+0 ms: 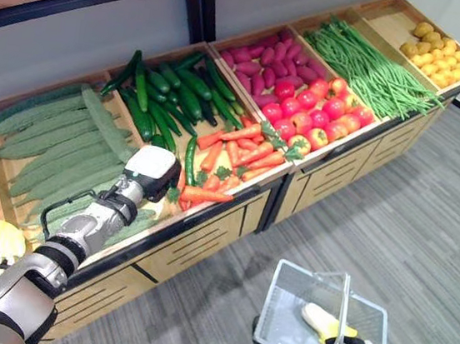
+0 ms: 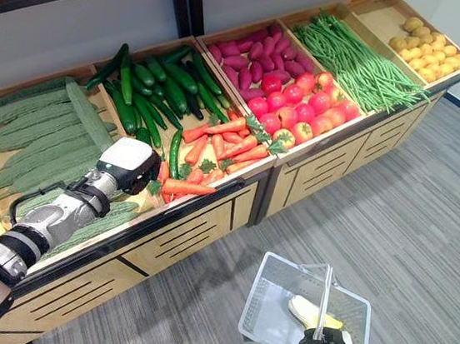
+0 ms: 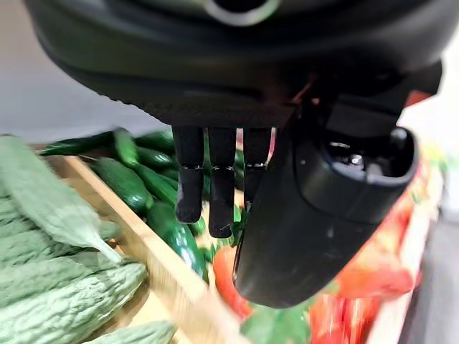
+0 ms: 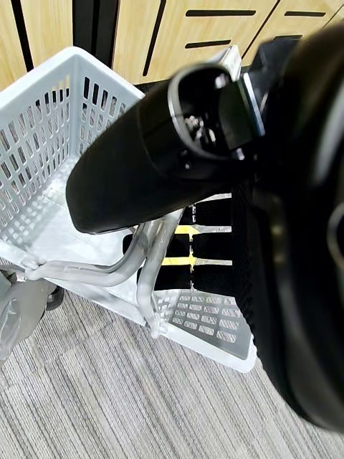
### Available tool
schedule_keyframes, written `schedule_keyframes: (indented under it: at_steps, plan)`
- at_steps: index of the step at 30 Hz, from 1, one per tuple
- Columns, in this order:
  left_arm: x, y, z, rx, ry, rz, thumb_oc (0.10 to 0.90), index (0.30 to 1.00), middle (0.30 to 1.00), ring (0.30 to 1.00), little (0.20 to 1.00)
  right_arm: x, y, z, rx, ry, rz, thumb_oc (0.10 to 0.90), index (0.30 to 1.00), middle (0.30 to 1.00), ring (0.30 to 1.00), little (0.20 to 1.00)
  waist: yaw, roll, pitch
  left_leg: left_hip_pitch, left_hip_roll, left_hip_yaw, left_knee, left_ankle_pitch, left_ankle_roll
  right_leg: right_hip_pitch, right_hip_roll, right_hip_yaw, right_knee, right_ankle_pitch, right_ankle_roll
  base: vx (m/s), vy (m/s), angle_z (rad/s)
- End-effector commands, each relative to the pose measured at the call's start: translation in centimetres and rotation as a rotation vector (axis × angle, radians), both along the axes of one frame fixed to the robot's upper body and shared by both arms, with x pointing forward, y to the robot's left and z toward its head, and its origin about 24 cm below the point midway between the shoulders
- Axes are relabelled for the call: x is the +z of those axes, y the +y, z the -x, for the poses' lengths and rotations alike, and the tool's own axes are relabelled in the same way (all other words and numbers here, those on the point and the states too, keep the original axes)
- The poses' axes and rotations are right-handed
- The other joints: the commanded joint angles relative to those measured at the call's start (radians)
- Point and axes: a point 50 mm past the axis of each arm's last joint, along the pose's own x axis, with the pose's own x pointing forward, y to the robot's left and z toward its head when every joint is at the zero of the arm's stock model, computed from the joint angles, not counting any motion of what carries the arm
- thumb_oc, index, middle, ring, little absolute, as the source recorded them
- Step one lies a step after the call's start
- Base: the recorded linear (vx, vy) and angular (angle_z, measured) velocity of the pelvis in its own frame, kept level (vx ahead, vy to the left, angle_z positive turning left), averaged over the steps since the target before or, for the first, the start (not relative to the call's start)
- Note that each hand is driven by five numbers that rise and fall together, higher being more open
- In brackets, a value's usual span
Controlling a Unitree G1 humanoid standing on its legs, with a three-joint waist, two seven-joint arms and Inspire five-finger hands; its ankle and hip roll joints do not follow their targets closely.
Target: Get the vegetables into the basket
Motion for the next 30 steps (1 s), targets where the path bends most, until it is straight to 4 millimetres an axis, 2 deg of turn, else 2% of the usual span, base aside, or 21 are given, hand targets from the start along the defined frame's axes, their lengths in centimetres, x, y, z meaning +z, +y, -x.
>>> schedule_keyframes:
  at_steps: [1, 7, 9, 13, 15, 16, 18, 20, 26, 30]
  plan:
    - [6.7, 2.1, -1.8, 0.093, -0.302, 0.128, 0.4, 0.3, 0.3, 0.3, 0.3, 0.6, -0.4, -1.2, 0.028, -0.059, 0.052, 0.4, 0.3, 0.3, 0.3, 0.3, -0.011, -0.059, -0.048, -0.008, 0.023, -0.025, 0.002, -0.011, -0.027, 0.044, -0.103, -0.031, 0.001, -0.067, 0.115, 0.0, 0.012, 0.07]
    - [7.3, 1.6, -1.2, 0.113, -0.378, 0.472, 0.4, 0.3, 0.3, 0.3, 0.3, 0.6, -0.1, -1.7, 0.042, -0.062, 0.047, 0.4, 0.3, 0.3, 0.3, 0.3, -0.005, -0.068, -0.057, -0.009, 0.018, -0.035, 0.002, -0.011, -0.024, 0.054, -0.11, -0.039, 0.001, -0.067, 0.112, -0.01, 0.013, 0.06]
    - [7.4, 0.7, -0.8, 0.089, -0.401, 0.628, 0.4, 0.3, 0.3, 0.3, 0.3, 0.6, 0.1, -1.8, 0.048, -0.063, 0.044, 0.4, 0.3, 0.3, 0.3, 0.3, -0.001, -0.072, -0.057, -0.01, 0.015, -0.041, 0.002, -0.011, -0.023, 0.058, -0.112, -0.044, 0.001, -0.068, 0.11, 0.0, 0.007, 0.02]
    - [7.5, 0.0, -0.2, 0.05, -0.411, 0.74, 0.4, 0.3, 0.3, 0.3, 0.3, 0.5, 0.3, -1.7, 0.059, -0.059, 0.037, 0.4, 0.3, 0.3, 0.3, 0.3, 0.0, -0.074, -0.062, -0.009, 0.016, -0.042, 0.002, -0.012, -0.024, 0.062, -0.113, -0.047, 0.001, -0.07, 0.109, 0.0, 0.0, 0.0]
    - [7.5, -1.0, 0.3, 0.014, -0.427, 1.009, 0.4, 0.3, 0.3, 0.3, 0.3, 0.4, 0.4, -1.6, 0.06, -0.056, 0.032, 0.4, 0.3, 0.3, 0.3, 0.3, 0.0, -0.077, -0.066, -0.01, 0.016, -0.044, 0.002, -0.011, -0.024, 0.064, -0.113, -0.048, 0.001, -0.071, 0.107, 0.0, 0.0, 0.0]
    - [7.5, -0.9, 0.3, 0.014, -0.425, 1.011, 0.4, 0.3, 0.3, 0.3, 0.3, 0.4, 0.4, -1.6, 0.061, -0.056, 0.033, 0.4, 0.3, 0.3, 0.3, 0.3, 0.0, -0.076, -0.066, -0.01, 0.016, -0.044, 0.002, -0.011, -0.024, 0.065, -0.113, -0.049, 0.001, -0.071, 0.107, 0.0, 0.0, 0.0]
    - [7.7, -2.2, 0.6, -0.06, -0.406, 1.278, 0.4, 0.3, 0.3, 0.3, 0.3, 0.5, 0.4, -1.6, 0.056, -0.058, 0.035, 0.4, 0.3, 0.3, 0.3, 0.3, 0.0, -0.077, -0.068, -0.012, 0.017, -0.048, 0.002, -0.008, -0.023, 0.068, -0.113, -0.051, 0.001, -0.072, 0.104, 0.0, 0.0, 0.0]
    - [8.1, -3.2, 0.9, -0.136, -0.383, 1.391, 0.4, 0.3, 0.3, 0.3, 0.3, 0.5, 0.3, -1.6, 0.052, -0.054, 0.037, 0.4, 0.3, 0.3, 0.3, 0.3, 0.001, -0.077, -0.069, -0.013, 0.016, -0.052, 0.002, -0.008, -0.023, 0.07, -0.112, -0.054, 0.001, -0.073, 0.104, 0.0, -0.006, 0.03]
    - [9.8, -5.8, 2.6, -0.37, -0.329, 1.549, 0.4, 0.3, 0.3, 0.3, 0.3, 0.2, 0.5, -1.1, 0.047, -0.031, 0.023, 0.4, 0.3, 0.3, 0.3, 0.3, 0.007, -0.077, -0.078, -0.008, 0.018, -0.057, 0.002, -0.009, -0.021, 0.078, -0.109, -0.056, 0.001, -0.077, 0.101, 0.01, -0.005, 0.02]
    - [9.9, -5.9, 3.5, -0.424, -0.311, 1.586, 0.4, 0.3, 0.3, 0.3, 0.3, 0.0, 0.7, -0.8, 0.042, -0.025, 0.008, 0.4, 0.3, 0.3, 0.3, 0.3, 0.011, -0.08, -0.082, -0.004, 0.018, -0.056, 0.002, -0.008, -0.02, 0.083, -0.109, -0.054, 0.001, -0.079, 0.101, 0.0, -0.001, 0.01]
